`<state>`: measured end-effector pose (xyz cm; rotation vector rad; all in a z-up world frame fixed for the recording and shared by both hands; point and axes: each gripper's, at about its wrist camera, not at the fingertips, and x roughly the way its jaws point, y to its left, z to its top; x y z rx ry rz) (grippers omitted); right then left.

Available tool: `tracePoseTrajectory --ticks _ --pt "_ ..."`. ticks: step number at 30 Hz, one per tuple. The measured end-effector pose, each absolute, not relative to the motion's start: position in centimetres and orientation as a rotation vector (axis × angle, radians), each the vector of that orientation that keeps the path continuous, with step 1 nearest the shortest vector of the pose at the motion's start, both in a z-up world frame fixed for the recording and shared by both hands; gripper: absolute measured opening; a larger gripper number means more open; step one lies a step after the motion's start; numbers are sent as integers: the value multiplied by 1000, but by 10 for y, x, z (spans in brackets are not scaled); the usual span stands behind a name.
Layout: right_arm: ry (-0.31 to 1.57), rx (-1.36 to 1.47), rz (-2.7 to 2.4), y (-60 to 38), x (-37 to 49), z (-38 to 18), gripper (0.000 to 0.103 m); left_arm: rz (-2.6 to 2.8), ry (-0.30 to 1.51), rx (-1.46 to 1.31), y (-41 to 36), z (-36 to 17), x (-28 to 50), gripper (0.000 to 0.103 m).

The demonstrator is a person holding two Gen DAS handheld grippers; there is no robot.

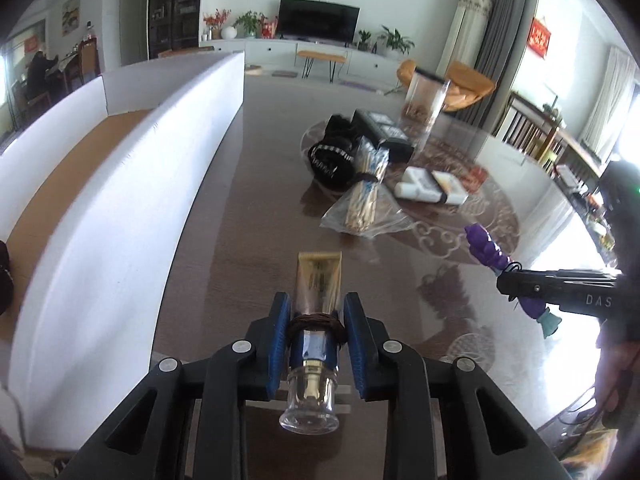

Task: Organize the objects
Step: 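Lift the gold tube with the left gripper while the right gripper grasps the purple wand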

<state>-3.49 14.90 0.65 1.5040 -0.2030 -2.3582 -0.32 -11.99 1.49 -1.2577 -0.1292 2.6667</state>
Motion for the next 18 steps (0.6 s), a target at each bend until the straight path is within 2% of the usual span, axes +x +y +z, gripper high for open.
tracePoseTrajectory --ticks 4,11,18 --pt "-284 1489 -2336 161 -36 11 21 2681 -148 -1217 -130 27 8 27" --pt "-301 1430 -2347 152 -34 26 21 2719 -244 -1157 -147 42 22 27" --pt "-287 1399 -2325 141 -25 43 21 2760 -374 -1008 -168 85 40 27"
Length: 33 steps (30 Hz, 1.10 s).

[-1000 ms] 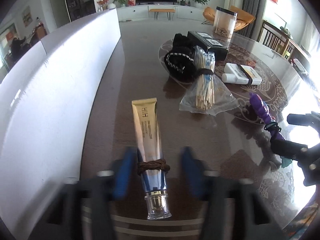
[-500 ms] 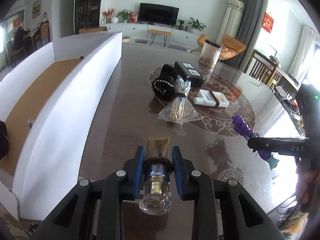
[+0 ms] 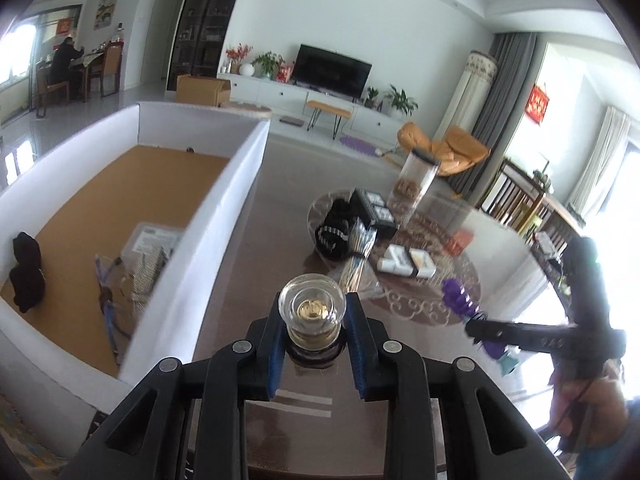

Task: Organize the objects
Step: 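Lift the gold tube with the left gripper while the right gripper grasps the purple wand, then carry the gold tube and purple wand over the white bin and open both grippers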

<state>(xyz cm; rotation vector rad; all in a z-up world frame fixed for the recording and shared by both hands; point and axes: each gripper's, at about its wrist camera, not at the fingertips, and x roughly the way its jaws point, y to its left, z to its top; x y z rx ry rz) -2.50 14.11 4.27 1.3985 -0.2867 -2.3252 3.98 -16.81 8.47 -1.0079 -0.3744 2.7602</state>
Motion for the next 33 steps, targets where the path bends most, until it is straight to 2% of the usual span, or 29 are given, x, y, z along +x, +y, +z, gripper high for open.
tracePoseTrajectory --ticks 6,14,20,25,26,27,28,29,31,33 --pt "-347 1345 -2265 128 -22 68 21 2824 -471 -871 -213 135 55 27" --pt "-225 1133 -2176 31 -42 134 21 2961 -506 -863 -302 171 37 27" --pt "-131 1041 -2046 -74 -54 161 21 3004 -526 -1021 -348 149 16 27" --pt "-103 1054 -1940 -144 -66 129 24 3012 -474 -1361 -374 102 -18 30" --pt "-126 1075 -1904 -154 -70 116 33 3011 -456 -1424 -377 93 -25 38" --pt "-135 1103 -1897 -160 -73 106 41 3022 -424 -1499 -383 84 -33 50" --pt "-140 1131 -1915 -161 -75 97 55 3041 -395 -1537 -386 79 -31 56" --pt "-160 1136 -1947 -157 -76 92 60 3062 -365 -1554 -389 77 -32 64" --pt "-216 1104 -1973 -136 -71 92 63 3111 -305 -1524 -388 79 -29 68" --pt "-210 1053 -2036 -110 -61 95 76 3166 -234 -1481 -385 83 -26 84"
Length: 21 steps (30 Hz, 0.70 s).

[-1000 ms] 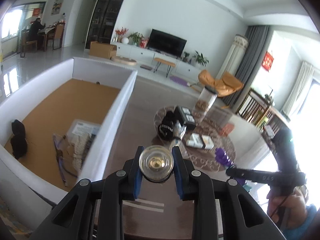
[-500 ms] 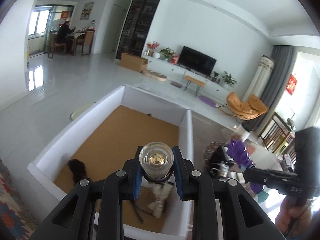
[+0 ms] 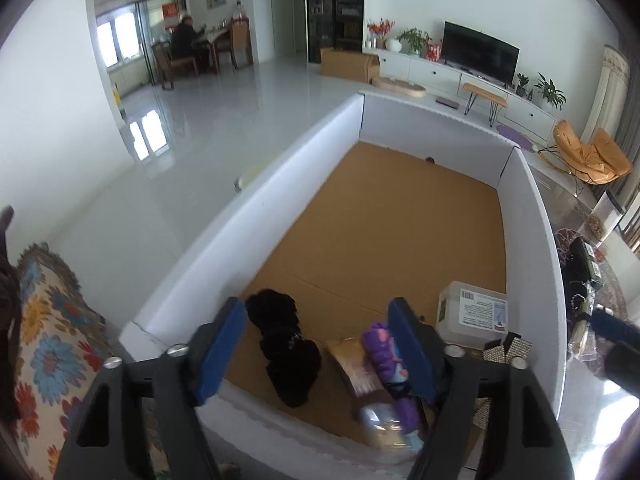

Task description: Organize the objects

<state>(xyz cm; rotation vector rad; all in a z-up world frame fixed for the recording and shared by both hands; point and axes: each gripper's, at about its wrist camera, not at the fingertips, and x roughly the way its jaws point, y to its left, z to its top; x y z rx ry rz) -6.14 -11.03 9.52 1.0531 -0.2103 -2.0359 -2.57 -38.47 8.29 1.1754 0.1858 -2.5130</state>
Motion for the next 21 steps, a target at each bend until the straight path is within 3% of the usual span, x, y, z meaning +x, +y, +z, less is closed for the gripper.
tracePoseTrajectory --ticks 2,3,7,14,19,21 --pt "-152 984 -2156 -75 -45 97 91 -2513 158 1118 -377 88 -21 86" --pt "-125 963 -2202 -60 -39 97 92 -2527 165 1104 -371 92 -18 86" --pt "6 961 -2397 14 -17 72 93 -2644 221 1077 -339 101 -11 86" --pt "173 1187 -2650 147 9 9 93 -2947 163 1101 -231 115 10 87" --pt "291 1291 -2750 197 12 -11 93 -3053 88 1270 -161 94 12 87" --pt "236 1320 -2748 211 8 -14 94 -3060 66 1338 -141 79 12 87"
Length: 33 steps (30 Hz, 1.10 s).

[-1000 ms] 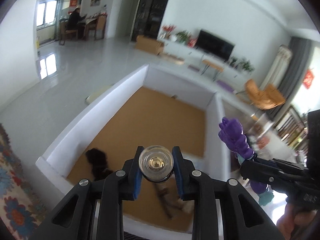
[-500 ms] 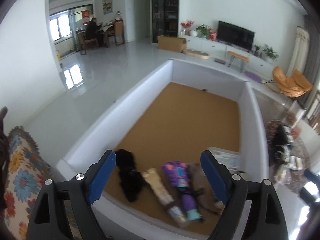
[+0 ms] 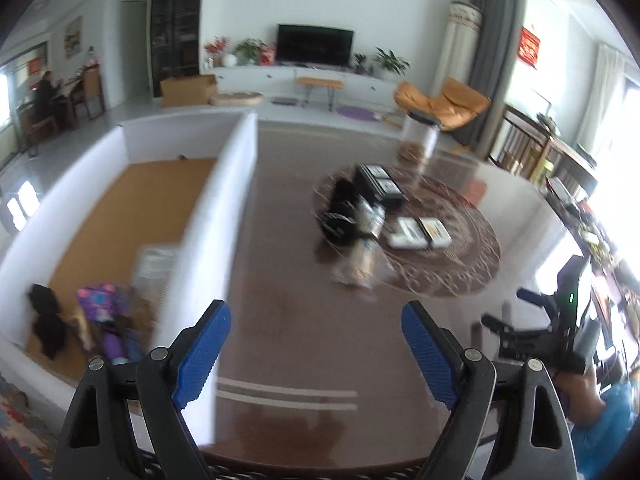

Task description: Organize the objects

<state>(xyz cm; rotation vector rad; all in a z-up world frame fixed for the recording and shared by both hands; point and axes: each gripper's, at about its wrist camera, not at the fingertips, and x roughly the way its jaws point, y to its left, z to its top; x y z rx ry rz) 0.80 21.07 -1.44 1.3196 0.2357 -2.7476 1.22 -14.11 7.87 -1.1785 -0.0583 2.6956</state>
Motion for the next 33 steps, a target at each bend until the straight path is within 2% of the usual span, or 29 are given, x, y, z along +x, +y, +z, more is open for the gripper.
tracePoseTrajectory --ticks 4,8,14,33 --pt "125 1367 -2752 228 0 -17 94 2616 -36 -1244 -111 51 10 87" --pt "66 1397 -2747 234 -2 -18 99 2565 -24 -1295 -88 25 8 87" --pt "64 1413 -2748 231 -4 -19 103 2543 -43 -1370 -83 0 3 87" --pt "63 1413 -2748 231 -5 -19 103 2539 -73 -1425 -101 -14 -6 87"
